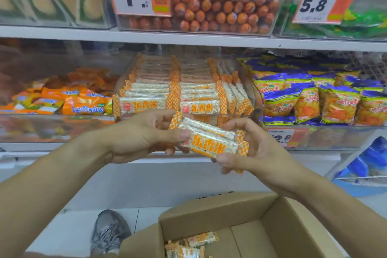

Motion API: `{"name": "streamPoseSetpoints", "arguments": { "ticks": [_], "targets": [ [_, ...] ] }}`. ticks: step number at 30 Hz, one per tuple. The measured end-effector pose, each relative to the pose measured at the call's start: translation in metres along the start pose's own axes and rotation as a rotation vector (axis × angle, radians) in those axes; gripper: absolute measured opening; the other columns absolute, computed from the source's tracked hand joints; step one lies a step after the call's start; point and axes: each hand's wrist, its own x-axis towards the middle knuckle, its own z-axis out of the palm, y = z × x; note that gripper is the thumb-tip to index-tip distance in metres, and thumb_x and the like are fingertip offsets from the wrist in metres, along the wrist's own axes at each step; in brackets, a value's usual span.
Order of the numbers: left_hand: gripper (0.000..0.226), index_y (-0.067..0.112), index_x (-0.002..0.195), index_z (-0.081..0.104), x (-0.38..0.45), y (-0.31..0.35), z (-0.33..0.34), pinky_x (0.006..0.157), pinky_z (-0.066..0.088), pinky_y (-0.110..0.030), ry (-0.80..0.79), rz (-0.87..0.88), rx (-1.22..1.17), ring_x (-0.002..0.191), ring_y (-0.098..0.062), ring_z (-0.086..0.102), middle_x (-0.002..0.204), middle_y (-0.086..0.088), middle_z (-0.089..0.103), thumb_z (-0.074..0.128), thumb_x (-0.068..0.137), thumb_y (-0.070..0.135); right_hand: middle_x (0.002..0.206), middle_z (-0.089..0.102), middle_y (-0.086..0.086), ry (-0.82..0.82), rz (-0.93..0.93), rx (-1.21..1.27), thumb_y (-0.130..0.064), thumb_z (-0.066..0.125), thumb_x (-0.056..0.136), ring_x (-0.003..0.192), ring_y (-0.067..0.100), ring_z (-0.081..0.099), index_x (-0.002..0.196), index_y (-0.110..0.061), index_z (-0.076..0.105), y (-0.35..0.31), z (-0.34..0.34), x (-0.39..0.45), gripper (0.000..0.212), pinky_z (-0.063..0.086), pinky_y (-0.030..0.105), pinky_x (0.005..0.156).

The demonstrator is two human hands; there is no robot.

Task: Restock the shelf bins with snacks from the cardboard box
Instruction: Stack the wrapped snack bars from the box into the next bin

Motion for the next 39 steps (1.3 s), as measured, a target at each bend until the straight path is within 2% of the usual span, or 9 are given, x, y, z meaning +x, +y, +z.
{"name": "streamPoseSetpoints", "arguments": {
  "ticks": [3, 7, 10, 15, 22, 26, 29, 34, 39],
  "targets": [
    [0.044, 0.007, 0.126, 0.061, -0.007, -0.002, -0.024, 0.074, 0.052, -0.031, 0.045, -0.002, 0.009, 0.097, -0.022, 0.063, 0.121, -0.016, 0.067, 0.07, 0.09, 0.03, 0.115, 0.068, 0.0, -0.02, -0.08, 0.078, -0.015, 0.09, 0.069, 0.082, 0.041, 0.07, 0.109, -0.015, 0.071, -0.005, 0.018, 0.015, 0.045, 0.058, 0.033, 0.065],
    [0.029, 0.011, 0.113, 0.062, -0.015, 0.004, -0.032, 0.071, 0.051, -0.018, 0.158, 0.083, 0.11, 0.088, -0.007, 0.066, 0.099, 0.0, 0.074, 0.068, 0.093, 0.031, 0.098, 0.07, 0.012, 0.008, -0.124, 0.167, -0.019, 0.083, 0.064, 0.068, 0.03, 0.065, 0.103, -0.015, 0.076, -0.011, 0.04, 0.037, 0.041, 0.057, 0.032, 0.069],
    [0.037, 0.033, 0.113, 0.055, -0.016, 0.007, -0.028, 0.077, 0.047, -0.009, 0.484, 0.231, 0.272, 0.095, 0.007, 0.062, 0.103, 0.017, 0.068, 0.069, 0.081, 0.044, 0.092, 0.071, 0.014, 0.098, -0.168, 0.175, -0.016, 0.081, 0.062, 0.057, 0.025, 0.063, 0.102, -0.012, 0.073, -0.017, 0.048, 0.057, 0.041, 0.053, 0.024, 0.055],
    [0.048, 0.023, 0.123, 0.055, -0.009, -0.016, -0.073, 0.097, 0.041, -0.032, 0.839, 0.299, 0.915, 0.114, -0.017, 0.044, 0.117, 0.004, 0.046, 0.079, 0.082, 0.03, 0.103, 0.075, 0.017, 0.288, -0.266, 0.02, -0.012, 0.081, 0.074, 0.085, 0.034, 0.074, 0.106, -0.016, 0.072, -0.023, 0.047, 0.097, 0.034, 0.056, 0.036, 0.066],
    [0.029, 0.016, 0.114, 0.065, 0.005, -0.036, -0.093, 0.075, 0.037, -0.011, 0.739, 0.304, 0.984, 0.081, -0.01, 0.045, 0.097, 0.007, 0.046, 0.074, 0.087, 0.009, 0.096, 0.077, 0.014, 0.294, -0.29, -0.145, -0.008, 0.078, 0.084, 0.082, 0.029, 0.076, 0.114, -0.013, 0.071, -0.037, 0.054, 0.13, 0.031, 0.062, 0.044, 0.08],
    [0.028, 0.014, 0.103, 0.067, 0.018, -0.042, -0.089, 0.074, 0.046, -0.043, 0.75, 0.307, 1.178, 0.093, -0.025, 0.046, 0.1, -0.003, 0.053, 0.082, 0.08, 0.012, 0.081, 0.078, 0.0, 0.3, -0.272, -0.165, -0.007, 0.077, 0.085, 0.071, 0.016, 0.075, 0.115, -0.011, 0.07, -0.034, 0.059, 0.138, 0.031, 0.056, 0.021, 0.061],
    [0.038, 0.017, 0.112, 0.066, 0.021, -0.039, -0.087, 0.081, 0.038, -0.041, 0.772, 0.328, 1.261, 0.103, -0.029, 0.044, 0.114, -0.006, 0.053, 0.078, 0.076, 0.012, 0.084, 0.077, 0.013, 0.287, -0.257, -0.179, -0.01, 0.079, 0.084, 0.074, 0.027, 0.075, 0.113, -0.014, 0.07, -0.035, 0.061, 0.148, 0.03, 0.06, 0.029, 0.063],
    [0.031, 0.026, 0.109, 0.07, 0.021, -0.036, -0.076, 0.095, 0.028, -0.043, 0.627, 0.351, 1.305, 0.121, -0.028, 0.046, 0.123, 0.001, 0.059, 0.059, 0.081, 0.03, 0.078, 0.065, 0.005, 0.273, -0.308, -0.363, -0.023, 0.083, 0.082, 0.058, 0.01, 0.05, 0.107, -0.023, 0.073, -0.046, 0.061, 0.167, 0.027, 0.044, 0.012, 0.053],
    [0.033, 0.022, 0.121, 0.066, 0.023, -0.037, -0.09, 0.103, 0.023, -0.048, 0.775, 0.356, 1.253, 0.132, -0.033, 0.037, 0.135, -0.012, 0.051, 0.06, 0.09, 0.034, 0.099, 0.073, 0.003, 0.248, -0.216, -0.364, -0.03, 0.089, 0.073, 0.085, 0.011, 0.071, 0.111, -0.007, 0.067, -0.047, 0.062, 0.215, 0.05, 0.054, 0.022, 0.076]
  ]
}}
